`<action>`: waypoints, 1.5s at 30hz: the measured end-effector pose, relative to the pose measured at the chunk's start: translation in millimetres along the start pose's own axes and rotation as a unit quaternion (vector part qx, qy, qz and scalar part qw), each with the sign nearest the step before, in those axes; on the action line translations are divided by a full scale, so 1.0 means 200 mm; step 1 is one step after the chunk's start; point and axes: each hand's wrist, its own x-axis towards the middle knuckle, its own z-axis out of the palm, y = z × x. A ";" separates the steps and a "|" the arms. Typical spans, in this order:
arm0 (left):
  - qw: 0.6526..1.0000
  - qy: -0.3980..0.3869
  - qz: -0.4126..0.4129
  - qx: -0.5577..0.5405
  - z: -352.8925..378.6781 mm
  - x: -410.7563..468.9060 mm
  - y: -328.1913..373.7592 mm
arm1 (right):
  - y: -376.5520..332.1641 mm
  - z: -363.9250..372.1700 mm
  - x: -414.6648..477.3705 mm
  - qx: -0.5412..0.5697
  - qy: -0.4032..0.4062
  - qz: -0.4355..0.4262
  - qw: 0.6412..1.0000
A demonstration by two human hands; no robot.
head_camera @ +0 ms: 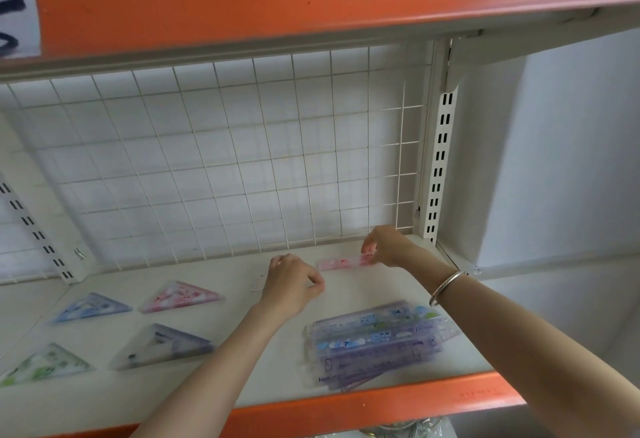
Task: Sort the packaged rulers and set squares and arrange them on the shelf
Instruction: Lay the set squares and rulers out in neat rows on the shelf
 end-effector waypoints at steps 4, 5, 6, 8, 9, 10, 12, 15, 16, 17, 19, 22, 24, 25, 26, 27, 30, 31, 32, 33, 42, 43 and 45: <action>0.998 -0.019 0.047 0.024 0.02 -0.01 0.02 | 0.02 0.01 0.02 -0.008 -0.014 -0.005 1.000; 0.998 -0.018 0.053 0.027 0.02 -0.01 0.03 | 0.02 0.01 0.02 -0.008 -0.015 -0.003 1.000; 0.998 -0.019 0.055 0.028 0.02 -0.01 0.03 | 0.03 0.01 0.03 -0.010 -0.017 -0.004 1.000; 0.998 -0.024 0.057 0.031 0.02 -0.01 0.03 | 0.03 0.02 0.03 -0.014 -0.022 -0.009 1.000; 0.998 -0.026 0.057 0.031 0.02 -0.01 0.03 | 0.03 0.02 0.04 -0.016 -0.025 -0.010 0.999; 0.998 -0.027 0.055 0.029 0.03 -0.01 0.03 | 0.03 0.02 0.04 -0.018 -0.028 -0.012 0.999; 0.998 -0.031 0.047 0.024 0.03 -0.01 0.03 | 0.04 0.02 0.05 -0.023 -0.034 -0.010 0.999; 0.998 -0.036 0.043 0.017 0.03 -0.02 0.03 | 0.03 0.02 0.05 -0.024 -0.039 0.000 0.999; 0.998 -0.037 0.043 0.012 0.03 -0.02 0.03 | 0.03 0.03 0.04 -0.020 -0.036 0.002 0.999; 0.998 -0.042 0.040 0.000 0.04 -0.03 0.02 | 0.03 0.03 0.03 -0.010 -0.030 0.004 0.999; 0.996 -0.062 0.032 -0.057 0.05 -0.04 0.02 | 0.03 0.04 -0.02 0.026 -0.001 0.001 1.000; 0.980 -0.119 0.032 -0.158 0.06 -0.09 0.06 | 0.01 0.06 -0.12 0.075 0.053 -0.018 0.996; 0.970 -0.162 0.033 -0.179 0.06 -0.10 0.09 | 0.00 0.08 -0.20 0.088 0.049 -0.032 0.994; 0.966 -0.180 0.030 -0.185 0.06 -0.10 0.10 | 0.00 0.10 -0.23 0.089 0.042 -0.040 0.994; 0.961 -0.195 0.024 -0.192 0.06 -0.10 0.11 | 0.00 0.11 -0.25 0.097 0.034 -0.044 0.994; 0.958 -0.208 0.013 -0.199 0.05 -0.08 0.12 | 0.00 0.13 -0.26 0.109 0.029 -0.048 0.992; 0.949 -0.245 -0.005 -0.199 0.04 -0.06 0.15 | 0.01 0.14 -0.30 0.141 0.035 -0.047 0.988; 0.947 -0.256 -0.007 -0.196 0.04 -0.05 0.16 | 0.01 0.14 -0.31 0.148 0.042 -0.047 0.987; 0.944 -0.266 -0.011 -0.194 0.03 -0.05 0.18 | 0.01 0.15 -0.32 0.156 0.050 -0.046 0.985; 0.941 -0.276 -0.017 -0.195 0.03 -0.04 0.19 | 0.01 0.15 -0.33 0.163 0.057 -0.045 0.984; 0.923 -0.355 -0.031 -0.143 0.03 -0.01 0.25 | -0.02 0.18 -0.38 0.167 0.057 -0.070 0.982; 0.922 -0.357 -0.033 -0.146 0.03 -0.02 0.25 | -0.02 0.18 -0.39 0.164 0.058 -0.070 0.982; 0.920 -0.358 -0.038 -0.154 0.04 -0.02 0.25 | -0.01 0.19 -0.41 0.167 0.061 -0.070 0.982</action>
